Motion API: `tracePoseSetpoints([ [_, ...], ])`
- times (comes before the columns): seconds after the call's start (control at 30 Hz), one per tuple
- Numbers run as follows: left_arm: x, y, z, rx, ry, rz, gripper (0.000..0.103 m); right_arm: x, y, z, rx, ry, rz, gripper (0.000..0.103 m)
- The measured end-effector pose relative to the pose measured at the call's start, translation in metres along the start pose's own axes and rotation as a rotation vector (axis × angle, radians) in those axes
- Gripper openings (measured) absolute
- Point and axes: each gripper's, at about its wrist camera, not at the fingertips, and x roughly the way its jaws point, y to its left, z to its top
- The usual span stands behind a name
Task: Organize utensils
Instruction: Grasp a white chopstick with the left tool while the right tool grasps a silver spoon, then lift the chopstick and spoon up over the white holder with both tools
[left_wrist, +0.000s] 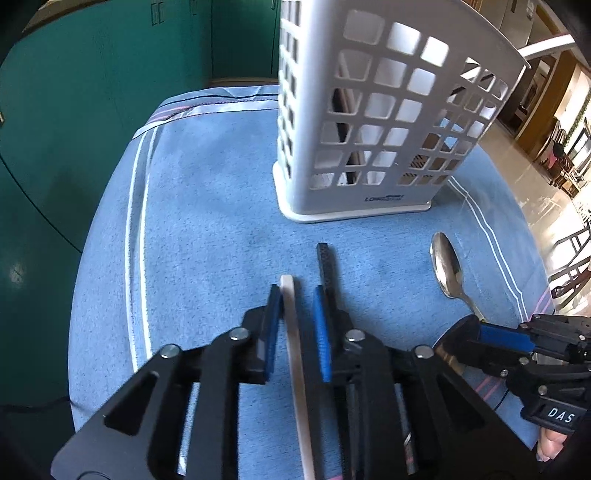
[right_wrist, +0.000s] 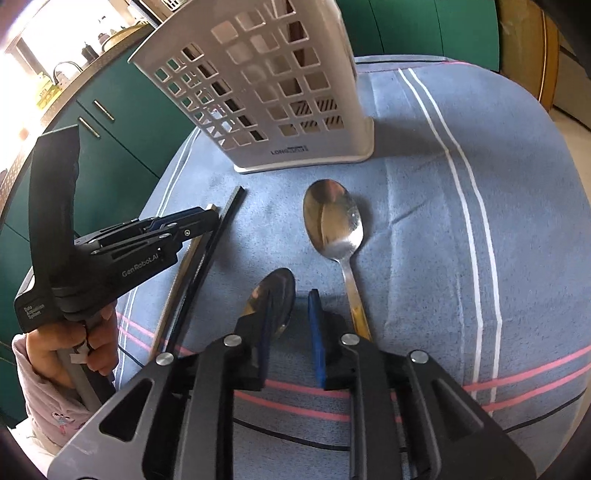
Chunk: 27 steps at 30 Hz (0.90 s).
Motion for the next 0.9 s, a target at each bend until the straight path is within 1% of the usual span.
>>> tracePoseSetpoints([
  [0.13,-0.001,-0.004,-0.001,0.018,-0.008,0.017,0.021,-0.002,-0.004,-0.001,0.019,-0.006,0.037,0.020],
  [0.17,-0.001,-0.004,-0.001,0.015,-0.011,0.016,0.019,0.000,-0.005,0.001,0.024,-0.012,0.056,0.020],
  [0.2,-0.001,-0.004,-0.002,0.013,-0.014,0.025,0.013,-0.003,-0.008,0.000,0.025,-0.016,0.063,0.019],
  [0.23,0.000,-0.002,-0.002,0.012,-0.015,0.034,0.010,-0.001,-0.008,0.001,0.024,-0.016,0.067,0.018],
  [0.27,-0.001,-0.002,-0.003,0.005,-0.017,0.030,0.008,0.000,-0.006,0.002,0.016,-0.016,0.071,0.009],
  [0.3,-0.001,0.002,-0.002,-0.001,-0.017,0.022,0.007,0.000,-0.004,0.003,0.011,-0.018,0.070,0.005],
  [0.4,-0.005,0.007,-0.003,-0.026,-0.029,0.029,0.007,-0.003,0.002,0.004,0.005,-0.034,0.072,0.004],
  [0.5,-0.021,0.012,-0.003,-0.057,-0.070,0.017,0.006,-0.015,0.012,0.007,-0.019,-0.073,0.037,0.003],
  [0.6,-0.047,0.017,0.002,-0.073,-0.137,0.017,0.006,-0.034,0.017,0.010,-0.043,-0.121,0.013,0.002],
  [0.67,-0.068,0.020,0.006,-0.085,-0.189,0.011,0.006,-0.052,0.024,0.013,-0.070,-0.174,-0.008,0.002],
  [0.83,-0.133,0.022,0.017,-0.103,-0.364,-0.006,0.006,-0.098,0.044,0.021,-0.139,-0.322,-0.066,0.002],
  [0.9,-0.157,0.020,0.022,-0.105,-0.431,-0.010,0.006,-0.115,0.049,0.027,-0.164,-0.365,-0.088,0.002],
])
